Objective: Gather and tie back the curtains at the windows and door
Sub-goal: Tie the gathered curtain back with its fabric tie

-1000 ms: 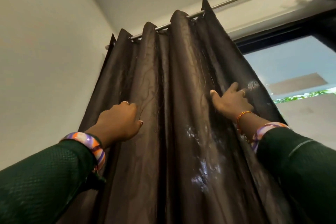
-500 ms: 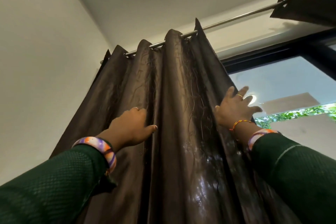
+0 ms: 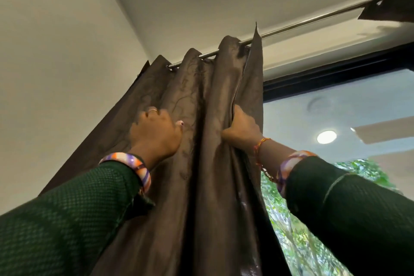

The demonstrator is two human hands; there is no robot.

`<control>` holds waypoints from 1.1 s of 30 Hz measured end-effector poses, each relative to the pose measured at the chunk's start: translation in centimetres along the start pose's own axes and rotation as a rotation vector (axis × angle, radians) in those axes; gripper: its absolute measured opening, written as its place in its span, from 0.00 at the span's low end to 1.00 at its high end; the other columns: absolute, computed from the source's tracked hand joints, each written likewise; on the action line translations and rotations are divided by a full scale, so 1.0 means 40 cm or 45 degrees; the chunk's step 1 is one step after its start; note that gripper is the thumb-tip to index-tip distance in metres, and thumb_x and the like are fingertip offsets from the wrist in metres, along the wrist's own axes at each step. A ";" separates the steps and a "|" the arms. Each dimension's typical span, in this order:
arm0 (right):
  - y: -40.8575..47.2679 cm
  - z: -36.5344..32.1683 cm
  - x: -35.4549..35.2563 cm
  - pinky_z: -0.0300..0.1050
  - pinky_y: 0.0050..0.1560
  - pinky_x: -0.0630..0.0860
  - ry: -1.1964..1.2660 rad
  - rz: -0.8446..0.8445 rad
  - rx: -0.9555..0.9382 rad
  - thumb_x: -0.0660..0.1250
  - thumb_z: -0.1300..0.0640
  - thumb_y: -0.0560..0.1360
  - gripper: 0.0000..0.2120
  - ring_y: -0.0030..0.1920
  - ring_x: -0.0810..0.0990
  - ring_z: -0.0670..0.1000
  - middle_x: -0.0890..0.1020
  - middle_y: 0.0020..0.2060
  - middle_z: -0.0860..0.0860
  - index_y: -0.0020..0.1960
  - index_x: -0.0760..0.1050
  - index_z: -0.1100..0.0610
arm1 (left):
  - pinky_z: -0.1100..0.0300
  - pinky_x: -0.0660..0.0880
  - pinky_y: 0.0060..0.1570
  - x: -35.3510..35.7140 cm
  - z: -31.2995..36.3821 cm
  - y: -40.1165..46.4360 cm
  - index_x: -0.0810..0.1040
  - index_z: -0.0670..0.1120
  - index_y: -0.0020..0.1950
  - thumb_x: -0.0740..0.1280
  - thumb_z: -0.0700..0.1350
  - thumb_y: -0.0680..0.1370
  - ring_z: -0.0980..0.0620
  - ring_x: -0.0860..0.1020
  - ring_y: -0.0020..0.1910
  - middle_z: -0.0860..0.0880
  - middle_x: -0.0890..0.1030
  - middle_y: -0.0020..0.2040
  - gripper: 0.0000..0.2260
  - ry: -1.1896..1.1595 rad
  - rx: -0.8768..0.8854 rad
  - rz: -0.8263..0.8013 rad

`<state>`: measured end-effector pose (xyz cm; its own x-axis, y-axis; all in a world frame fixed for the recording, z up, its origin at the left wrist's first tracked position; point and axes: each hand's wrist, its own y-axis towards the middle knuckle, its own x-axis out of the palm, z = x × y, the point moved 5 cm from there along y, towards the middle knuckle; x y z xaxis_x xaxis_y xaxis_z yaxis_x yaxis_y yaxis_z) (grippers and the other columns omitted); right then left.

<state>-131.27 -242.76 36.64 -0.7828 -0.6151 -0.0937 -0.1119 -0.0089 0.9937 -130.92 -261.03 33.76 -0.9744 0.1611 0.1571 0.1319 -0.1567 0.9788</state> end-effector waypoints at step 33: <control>0.190 -0.434 0.945 0.53 0.68 0.63 -0.163 -0.248 -0.150 0.53 0.61 0.80 0.26 0.68 0.66 0.63 0.66 0.71 0.60 0.77 0.52 0.54 | 0.49 0.75 0.48 0.370 -0.798 0.097 0.66 0.36 0.66 0.64 0.44 0.77 0.38 0.74 0.58 0.38 0.71 0.60 0.21 -1.224 -0.525 -0.672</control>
<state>-151.07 -279.76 41.72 -0.8255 -0.4881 -0.2834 -0.2016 -0.2139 0.9558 -150.63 -290.36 35.70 -0.3285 0.9432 -0.0484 -0.4890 -0.1260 0.8632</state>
